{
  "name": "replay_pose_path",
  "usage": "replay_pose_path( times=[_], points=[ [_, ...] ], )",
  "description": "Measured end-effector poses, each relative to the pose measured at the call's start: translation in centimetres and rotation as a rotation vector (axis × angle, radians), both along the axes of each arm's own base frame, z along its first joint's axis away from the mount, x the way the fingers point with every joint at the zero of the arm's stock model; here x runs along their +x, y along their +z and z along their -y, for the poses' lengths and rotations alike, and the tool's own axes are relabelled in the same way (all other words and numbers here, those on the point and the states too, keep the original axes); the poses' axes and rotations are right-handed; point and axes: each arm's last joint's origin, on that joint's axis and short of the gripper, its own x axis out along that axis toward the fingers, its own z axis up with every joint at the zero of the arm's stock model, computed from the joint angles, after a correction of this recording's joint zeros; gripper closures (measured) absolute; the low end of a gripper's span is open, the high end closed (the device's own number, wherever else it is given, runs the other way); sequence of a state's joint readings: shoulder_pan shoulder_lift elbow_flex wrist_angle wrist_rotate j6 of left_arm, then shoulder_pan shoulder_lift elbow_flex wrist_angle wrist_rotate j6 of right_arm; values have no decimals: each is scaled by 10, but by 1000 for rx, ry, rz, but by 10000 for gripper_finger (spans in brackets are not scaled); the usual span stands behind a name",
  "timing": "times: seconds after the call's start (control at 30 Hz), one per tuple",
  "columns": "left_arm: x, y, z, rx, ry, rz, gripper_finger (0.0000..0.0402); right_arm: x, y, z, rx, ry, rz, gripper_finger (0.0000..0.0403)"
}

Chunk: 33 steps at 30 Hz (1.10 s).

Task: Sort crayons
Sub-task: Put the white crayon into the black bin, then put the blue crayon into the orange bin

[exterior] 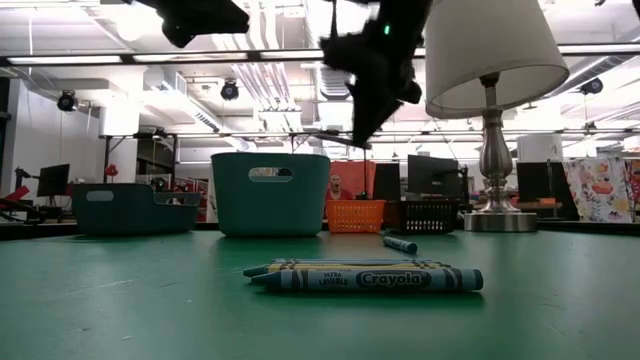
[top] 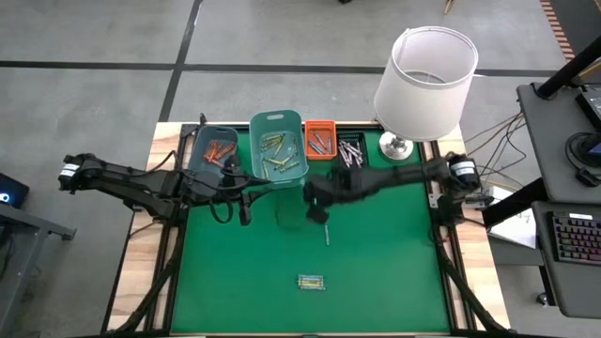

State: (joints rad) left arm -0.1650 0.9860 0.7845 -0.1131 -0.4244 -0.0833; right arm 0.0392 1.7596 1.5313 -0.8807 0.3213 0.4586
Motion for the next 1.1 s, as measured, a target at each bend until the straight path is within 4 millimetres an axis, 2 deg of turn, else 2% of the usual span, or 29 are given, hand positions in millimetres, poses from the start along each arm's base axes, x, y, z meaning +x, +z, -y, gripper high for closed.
replay_pose_path(
  times=[0.13, 0.27, 0.37, 0.47, 0.57, 0.73, 1.1],
  points=[
    [-4, 2, 0, 13, -4, -6, 318, -14, 2, 55, -48, -165, -110, 390],
    [-7, 3, -1, 15, -4, -6, 318, -35, -9, 104, -44, -325, -217, 390],
    [-8, 3, -1, 15, -4, -7, 318, -50, -24, 134, -27, -415, -267, 390],
    [-8, 3, -1, 13, -3, -6, 318, -63, -38, 153, -16, -470, -292, 390],
    [-7, 3, -1, 3, 0, -5, 318, -70, -45, 161, -8, -494, -299, 390],
    [-7, 2, -1, -5, 2, -5, 318, -74, -50, 163, 1, -500, -311, 385],
    [-7, 2, 1, -46, 7, 11, 318, -70, -49, 164, -10, -493, -266, 289]
  ],
)
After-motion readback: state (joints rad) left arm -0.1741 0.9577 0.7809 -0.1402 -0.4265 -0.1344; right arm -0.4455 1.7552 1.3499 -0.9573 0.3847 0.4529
